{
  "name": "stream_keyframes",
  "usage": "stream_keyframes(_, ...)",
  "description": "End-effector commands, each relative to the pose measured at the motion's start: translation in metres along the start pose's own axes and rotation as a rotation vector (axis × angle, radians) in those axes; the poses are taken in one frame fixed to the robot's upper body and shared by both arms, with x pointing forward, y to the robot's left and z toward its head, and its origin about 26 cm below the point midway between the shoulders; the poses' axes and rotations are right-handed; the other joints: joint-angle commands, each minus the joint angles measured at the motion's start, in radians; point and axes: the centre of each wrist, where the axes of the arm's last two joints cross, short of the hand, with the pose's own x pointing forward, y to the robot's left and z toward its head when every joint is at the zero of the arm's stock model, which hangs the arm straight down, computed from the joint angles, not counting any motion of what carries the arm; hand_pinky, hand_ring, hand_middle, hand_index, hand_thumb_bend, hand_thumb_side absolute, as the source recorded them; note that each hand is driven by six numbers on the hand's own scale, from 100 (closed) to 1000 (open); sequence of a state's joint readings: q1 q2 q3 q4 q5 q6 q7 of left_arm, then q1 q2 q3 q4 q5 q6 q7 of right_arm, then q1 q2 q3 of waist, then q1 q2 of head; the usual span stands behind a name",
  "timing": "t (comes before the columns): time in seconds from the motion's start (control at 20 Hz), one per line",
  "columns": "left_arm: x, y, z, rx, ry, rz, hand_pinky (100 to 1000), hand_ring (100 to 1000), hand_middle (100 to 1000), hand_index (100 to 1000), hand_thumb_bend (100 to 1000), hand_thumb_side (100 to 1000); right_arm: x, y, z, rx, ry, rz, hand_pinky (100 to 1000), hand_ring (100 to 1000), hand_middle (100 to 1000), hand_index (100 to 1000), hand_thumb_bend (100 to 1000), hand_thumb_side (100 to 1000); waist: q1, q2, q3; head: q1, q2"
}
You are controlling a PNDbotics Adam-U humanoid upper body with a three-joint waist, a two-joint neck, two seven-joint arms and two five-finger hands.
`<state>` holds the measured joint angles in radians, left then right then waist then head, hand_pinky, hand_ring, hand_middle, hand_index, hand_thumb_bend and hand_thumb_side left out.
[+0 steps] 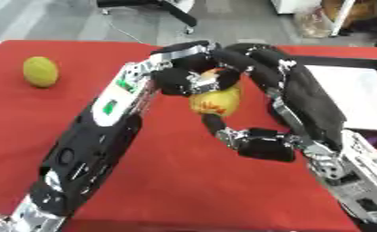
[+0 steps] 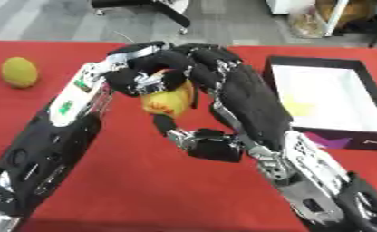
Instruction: Pick up the objects with one hand, pass them to the other hand, and then place them into the box on the other side of the table.
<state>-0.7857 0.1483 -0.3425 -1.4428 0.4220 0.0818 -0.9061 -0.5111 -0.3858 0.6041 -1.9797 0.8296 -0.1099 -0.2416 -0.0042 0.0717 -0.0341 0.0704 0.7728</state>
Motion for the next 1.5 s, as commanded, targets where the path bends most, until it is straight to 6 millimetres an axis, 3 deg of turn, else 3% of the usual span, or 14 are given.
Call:
stream_keyframes(0.05,0.016,0.002,-0.007,-0.027,-0.024,-0.043,563,371,280,199,100,335,0.001,-0.008,-0.005,-0.021,-0.016,0.036,734,784,725,886,294,230,0.0,-0.016,-0.002,-0.001,-0.003)
stream_keyframes(0.4,0.018,0.003,-0.008,-0.028,-0.034,-0.049,563,372,280,199,100,339,0.001,-0.008,-0.005,-0.024,-0.008,0.044,509,660,539,828,136,101,0.0,-0.017,-0.003,-0.002,-0.003)
stream_keyframes(0.5,0.018,0.003,-0.008,-0.029,-0.037,-0.05,563,372,280,201,100,340,0.001,-0.008,-0.005,-0.03,-0.003,0.046,453,618,493,803,100,100,0.0,-0.017,-0.003,-0.003,-0.003)
stream_keyframes(0.85,0.021,0.002,-0.01,-0.034,-0.049,-0.052,566,377,283,222,100,343,0.001,-0.007,-0.005,-0.058,0.017,0.06,324,532,368,726,100,100,0.0,-0.017,-0.002,-0.005,-0.003)
stream_keyframes(1.1,0.023,-0.001,-0.014,-0.053,-0.067,-0.039,593,414,323,334,100,341,0.002,-0.007,-0.005,-0.075,0.028,0.062,271,499,294,679,100,100,0.0,-0.017,-0.001,-0.006,-0.003)
stream_keyframes(1.3,0.03,-0.007,-0.02,-0.09,-0.096,-0.03,648,508,447,474,100,327,0.002,-0.007,-0.006,-0.079,0.032,0.059,262,494,265,656,100,100,0.0,-0.018,-0.002,-0.007,-0.003)
stream_keyframes(1.5,0.038,-0.013,-0.025,-0.125,-0.135,-0.039,691,593,545,628,100,614,0.002,-0.007,-0.006,-0.083,0.036,0.051,260,495,253,654,100,100,-0.001,-0.019,-0.002,-0.008,-0.003)
